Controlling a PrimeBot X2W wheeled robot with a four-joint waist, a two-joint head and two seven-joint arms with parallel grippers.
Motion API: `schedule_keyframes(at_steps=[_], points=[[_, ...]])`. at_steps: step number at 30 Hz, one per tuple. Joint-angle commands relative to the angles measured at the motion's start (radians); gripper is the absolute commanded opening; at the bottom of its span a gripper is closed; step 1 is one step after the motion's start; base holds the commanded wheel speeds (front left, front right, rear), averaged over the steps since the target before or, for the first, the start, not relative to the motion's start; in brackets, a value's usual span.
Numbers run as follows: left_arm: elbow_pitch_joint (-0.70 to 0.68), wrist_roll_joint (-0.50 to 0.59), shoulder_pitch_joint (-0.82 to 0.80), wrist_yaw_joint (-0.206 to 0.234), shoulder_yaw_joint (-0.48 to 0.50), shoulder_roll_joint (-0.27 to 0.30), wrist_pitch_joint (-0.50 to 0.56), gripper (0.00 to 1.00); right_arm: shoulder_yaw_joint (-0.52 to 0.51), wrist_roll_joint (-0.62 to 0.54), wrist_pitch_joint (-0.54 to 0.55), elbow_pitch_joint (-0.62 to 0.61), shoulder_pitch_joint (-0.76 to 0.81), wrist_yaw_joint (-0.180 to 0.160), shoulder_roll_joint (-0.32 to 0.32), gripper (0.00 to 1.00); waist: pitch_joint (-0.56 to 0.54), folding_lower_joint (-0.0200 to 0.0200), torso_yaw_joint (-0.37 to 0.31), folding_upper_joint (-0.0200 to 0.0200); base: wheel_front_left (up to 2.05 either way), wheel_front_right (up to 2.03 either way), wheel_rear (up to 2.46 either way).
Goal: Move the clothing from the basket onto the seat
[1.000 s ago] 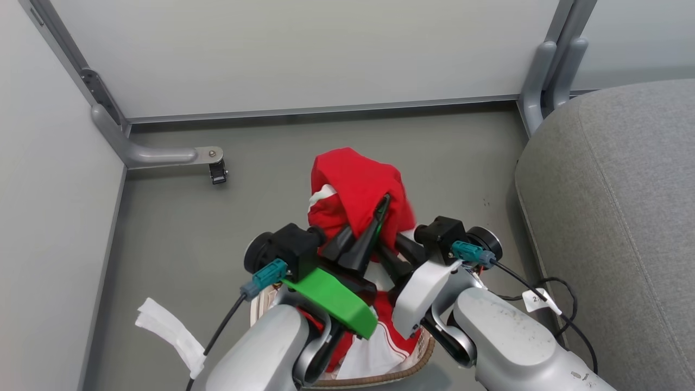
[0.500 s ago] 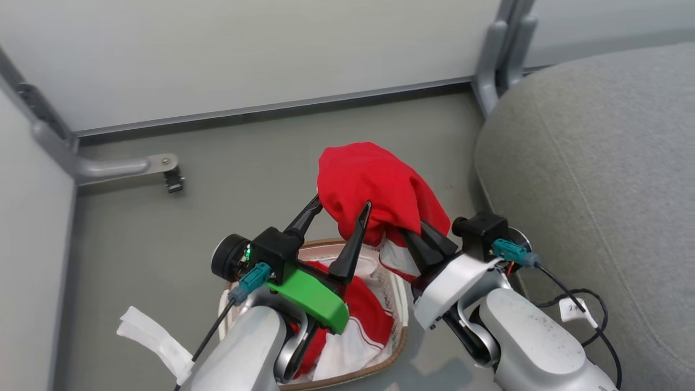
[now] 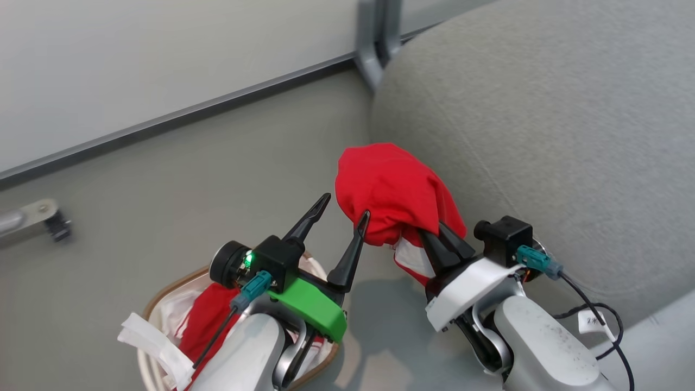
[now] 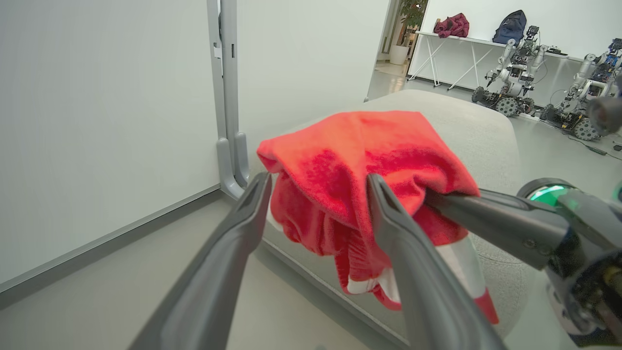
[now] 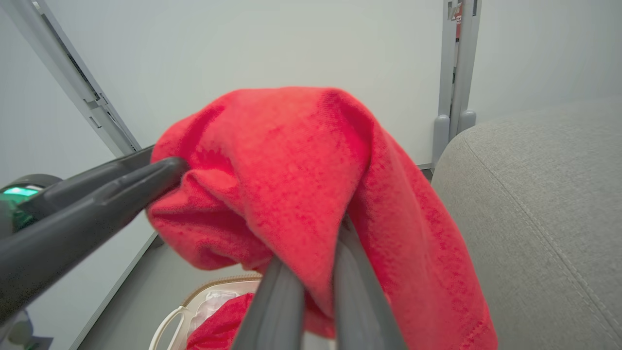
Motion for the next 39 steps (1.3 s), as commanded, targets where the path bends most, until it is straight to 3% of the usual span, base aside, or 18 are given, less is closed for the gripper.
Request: schedule_keyframes(at_steps=[1, 4, 12, 21, 39], points=[[0.003, 0.0, 0.012, -0.003, -0.005, 0.007, 0.0, 1.0, -0.01, -0.001, 0.0, -0.004, 0.021, -0.001, -0.002, 0.0, 0.034, 0.0, -0.142, -0.0001, 0.0, 0.0, 0.0], [0.004, 0.0, 0.016, -0.003, -0.013, 0.007, 0.001, 1.0, -0.018, -0.005, 0.0, -0.007, 0.028, -0.001, -0.001, 0.0, 0.038, 0.0, -0.186, -0.0001, 0.0, 0.0, 0.0], [0.022, -0.023, -0.027, -0.003, -0.077, 0.004, 0.0, 1.0, -0.08, -0.041, 0.0, -0.023, 0.05, -0.001, -0.024, 0.0, 0.06, 0.0, -0.198, -0.0001, 0.0, 0.0, 0.0], [0.038, -0.006, -0.034, -0.003, -0.064, 0.048, 0.0, 1.0, -0.144, -0.104, 0.0, 0.069, -0.121, -0.001, -0.11, 0.0, 0.155, 0.0, -0.195, -0.0001, 0.0, 0.0, 0.0], [0.032, 0.034, -0.189, -0.003, -0.082, 0.121, 0.0, 1.0, -0.458, -0.25, 0.0, 0.406, -0.595, -0.001, -0.307, 0.0, 0.487, 0.0, 0.022, -0.0001, 0.0, 0.0, 0.0]])
